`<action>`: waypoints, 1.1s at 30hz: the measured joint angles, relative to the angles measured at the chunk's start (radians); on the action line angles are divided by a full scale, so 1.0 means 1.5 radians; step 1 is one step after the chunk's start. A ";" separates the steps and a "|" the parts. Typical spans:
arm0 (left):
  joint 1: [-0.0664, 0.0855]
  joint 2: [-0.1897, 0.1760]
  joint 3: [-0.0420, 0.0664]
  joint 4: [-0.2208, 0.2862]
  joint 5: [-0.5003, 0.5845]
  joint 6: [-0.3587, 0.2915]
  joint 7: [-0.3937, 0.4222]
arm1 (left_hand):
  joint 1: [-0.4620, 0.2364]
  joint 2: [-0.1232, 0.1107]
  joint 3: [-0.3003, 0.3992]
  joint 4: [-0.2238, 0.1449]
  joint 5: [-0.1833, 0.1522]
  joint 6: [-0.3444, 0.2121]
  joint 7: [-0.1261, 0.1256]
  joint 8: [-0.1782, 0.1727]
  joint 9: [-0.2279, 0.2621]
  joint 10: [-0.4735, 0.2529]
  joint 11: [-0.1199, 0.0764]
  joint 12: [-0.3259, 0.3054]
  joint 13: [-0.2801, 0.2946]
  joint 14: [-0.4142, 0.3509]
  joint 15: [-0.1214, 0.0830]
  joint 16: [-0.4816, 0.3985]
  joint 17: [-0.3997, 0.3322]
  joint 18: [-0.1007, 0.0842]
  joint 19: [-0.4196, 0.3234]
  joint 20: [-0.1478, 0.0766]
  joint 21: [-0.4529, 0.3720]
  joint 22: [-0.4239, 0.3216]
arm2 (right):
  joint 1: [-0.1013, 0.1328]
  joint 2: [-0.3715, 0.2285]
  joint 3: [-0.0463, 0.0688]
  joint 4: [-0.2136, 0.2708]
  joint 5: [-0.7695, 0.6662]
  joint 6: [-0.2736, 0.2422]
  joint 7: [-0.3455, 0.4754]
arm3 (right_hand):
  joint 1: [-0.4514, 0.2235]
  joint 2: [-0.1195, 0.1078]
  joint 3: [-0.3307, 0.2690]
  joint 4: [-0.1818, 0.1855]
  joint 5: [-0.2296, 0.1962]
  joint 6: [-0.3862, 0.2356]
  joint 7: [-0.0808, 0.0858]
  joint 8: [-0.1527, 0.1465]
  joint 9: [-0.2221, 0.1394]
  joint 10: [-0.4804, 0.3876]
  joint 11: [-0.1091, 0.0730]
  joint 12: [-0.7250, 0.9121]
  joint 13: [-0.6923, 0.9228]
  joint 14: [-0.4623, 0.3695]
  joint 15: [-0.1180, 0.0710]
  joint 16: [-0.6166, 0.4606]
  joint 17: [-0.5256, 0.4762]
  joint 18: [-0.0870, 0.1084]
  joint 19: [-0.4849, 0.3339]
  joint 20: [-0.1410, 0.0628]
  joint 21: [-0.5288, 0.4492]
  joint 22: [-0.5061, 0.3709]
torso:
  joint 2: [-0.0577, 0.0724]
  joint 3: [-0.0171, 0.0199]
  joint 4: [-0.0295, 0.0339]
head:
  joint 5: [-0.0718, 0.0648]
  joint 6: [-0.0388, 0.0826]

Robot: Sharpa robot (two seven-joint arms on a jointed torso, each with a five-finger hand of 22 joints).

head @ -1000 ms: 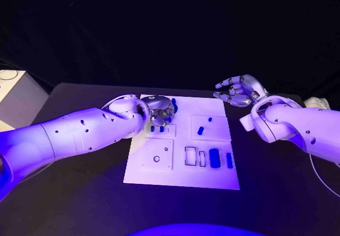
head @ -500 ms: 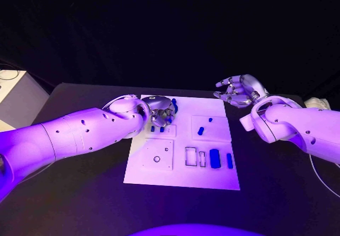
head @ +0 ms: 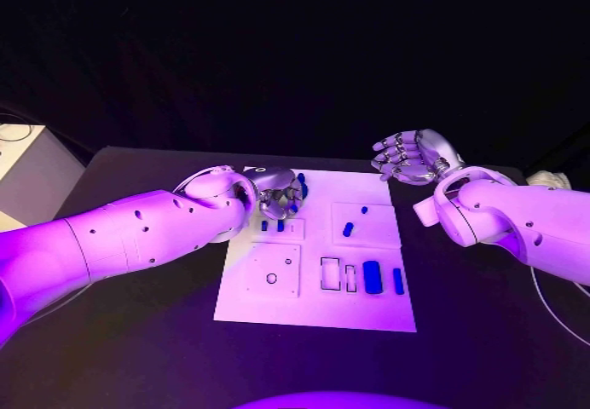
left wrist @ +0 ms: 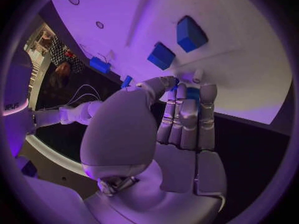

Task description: Assemble the parts on the task board

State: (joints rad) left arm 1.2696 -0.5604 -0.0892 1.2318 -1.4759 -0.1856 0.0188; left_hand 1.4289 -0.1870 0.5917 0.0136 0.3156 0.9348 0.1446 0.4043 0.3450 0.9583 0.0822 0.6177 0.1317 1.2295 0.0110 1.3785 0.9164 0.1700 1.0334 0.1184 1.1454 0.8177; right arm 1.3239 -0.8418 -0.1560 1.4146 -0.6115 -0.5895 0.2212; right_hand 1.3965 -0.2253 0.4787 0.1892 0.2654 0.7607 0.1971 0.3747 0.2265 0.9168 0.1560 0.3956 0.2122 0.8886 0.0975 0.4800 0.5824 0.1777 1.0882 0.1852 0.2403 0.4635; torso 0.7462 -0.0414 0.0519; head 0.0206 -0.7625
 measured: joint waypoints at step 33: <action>0.007 -0.085 0.031 0.059 0.038 0.038 -0.011 | -0.004 0.003 -0.002 -0.002 -0.001 0.004 0.000 -0.006 0.000 0.007 -0.002 -0.010 -0.002 0.002 0.002 0.000 0.000 0.000 0.001 0.001 0.003 0.004 | -0.010 0.003 -0.002 -0.032 0.032 0.055 0.038 | -0.024 0.003 0.031 -0.037 0.000 0.026 0.005 -0.044 -0.023 0.059 0.010 -0.156 -0.100 0.052 0.028 -0.204 -0.178 0.000 -0.072 0.044 -0.118 -0.202 | 0.000 -0.0008 0.0004 | 0.002 -0.002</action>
State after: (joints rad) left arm 1.2806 -0.6884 -0.0430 1.3203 -1.4190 -0.1290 0.0025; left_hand 1.4230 -0.1822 0.5889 0.0109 0.3135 0.9404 0.1446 0.3961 0.3449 0.9691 0.0786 0.6032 0.1291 1.2330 0.0145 1.3785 0.9166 0.1699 1.0348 0.1199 1.1491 0.8232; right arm 1.3086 -0.8367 -0.1584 1.3672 -0.5640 -0.5069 0.2788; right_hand 1.3605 -0.2210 0.5248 0.1340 0.2654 0.8000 0.2043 0.3091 0.1921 1.0060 0.1715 0.1609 0.0625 0.9667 0.1393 0.1746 0.3153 0.1777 0.9803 0.2507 0.0634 0.1604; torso 0.7463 -0.0427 0.0525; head 0.0241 -0.7658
